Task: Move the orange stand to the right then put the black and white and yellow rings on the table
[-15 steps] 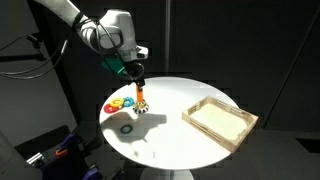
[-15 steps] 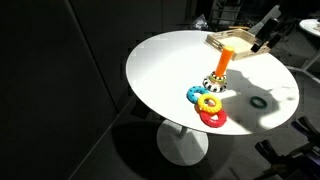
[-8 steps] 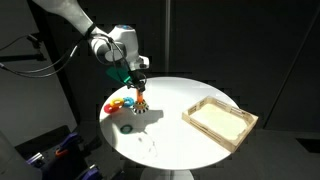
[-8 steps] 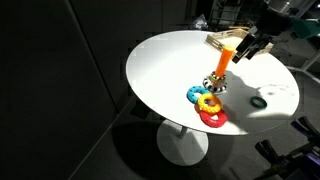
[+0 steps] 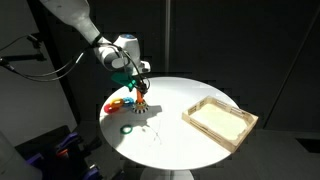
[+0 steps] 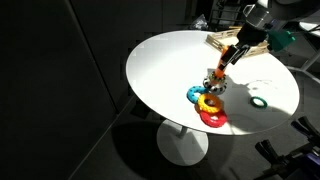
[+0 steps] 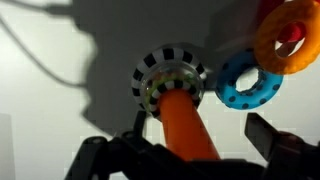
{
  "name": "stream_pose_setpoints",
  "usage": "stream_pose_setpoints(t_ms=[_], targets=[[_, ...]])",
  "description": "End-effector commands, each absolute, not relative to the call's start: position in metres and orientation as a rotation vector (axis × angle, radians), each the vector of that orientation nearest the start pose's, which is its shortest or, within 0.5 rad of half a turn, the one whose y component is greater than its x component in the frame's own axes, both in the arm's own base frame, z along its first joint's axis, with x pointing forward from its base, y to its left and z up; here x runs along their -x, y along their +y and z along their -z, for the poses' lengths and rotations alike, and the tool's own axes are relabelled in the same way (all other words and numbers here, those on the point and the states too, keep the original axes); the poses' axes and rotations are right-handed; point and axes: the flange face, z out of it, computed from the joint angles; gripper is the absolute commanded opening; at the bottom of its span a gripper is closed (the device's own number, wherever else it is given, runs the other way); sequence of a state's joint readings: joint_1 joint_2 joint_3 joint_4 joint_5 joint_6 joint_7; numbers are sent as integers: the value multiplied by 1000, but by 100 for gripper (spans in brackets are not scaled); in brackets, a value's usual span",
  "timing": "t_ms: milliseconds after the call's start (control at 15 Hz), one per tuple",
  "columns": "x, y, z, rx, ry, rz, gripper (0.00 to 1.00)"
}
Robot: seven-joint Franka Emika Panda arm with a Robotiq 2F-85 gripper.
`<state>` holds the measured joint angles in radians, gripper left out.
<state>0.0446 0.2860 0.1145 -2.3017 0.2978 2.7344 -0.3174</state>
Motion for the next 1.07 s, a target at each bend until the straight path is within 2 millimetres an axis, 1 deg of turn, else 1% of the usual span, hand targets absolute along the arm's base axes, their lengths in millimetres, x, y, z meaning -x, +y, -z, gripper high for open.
stream_pose_setpoints(t_ms=[0,200,267,333,600,800,1000], targets=[[-554,81,-231,2984,-414,301,100],[-561,84,-228,2998,-483,346,100],[-562,85,-227,3002,-507,359,75],[-563,86,-227,3004,-527,369,74],[-563,86,-227,3011,-572,402,40],[-561,83,-232,3018,-584,423,17],[-557,76,-237,3031,-571,426,17]])
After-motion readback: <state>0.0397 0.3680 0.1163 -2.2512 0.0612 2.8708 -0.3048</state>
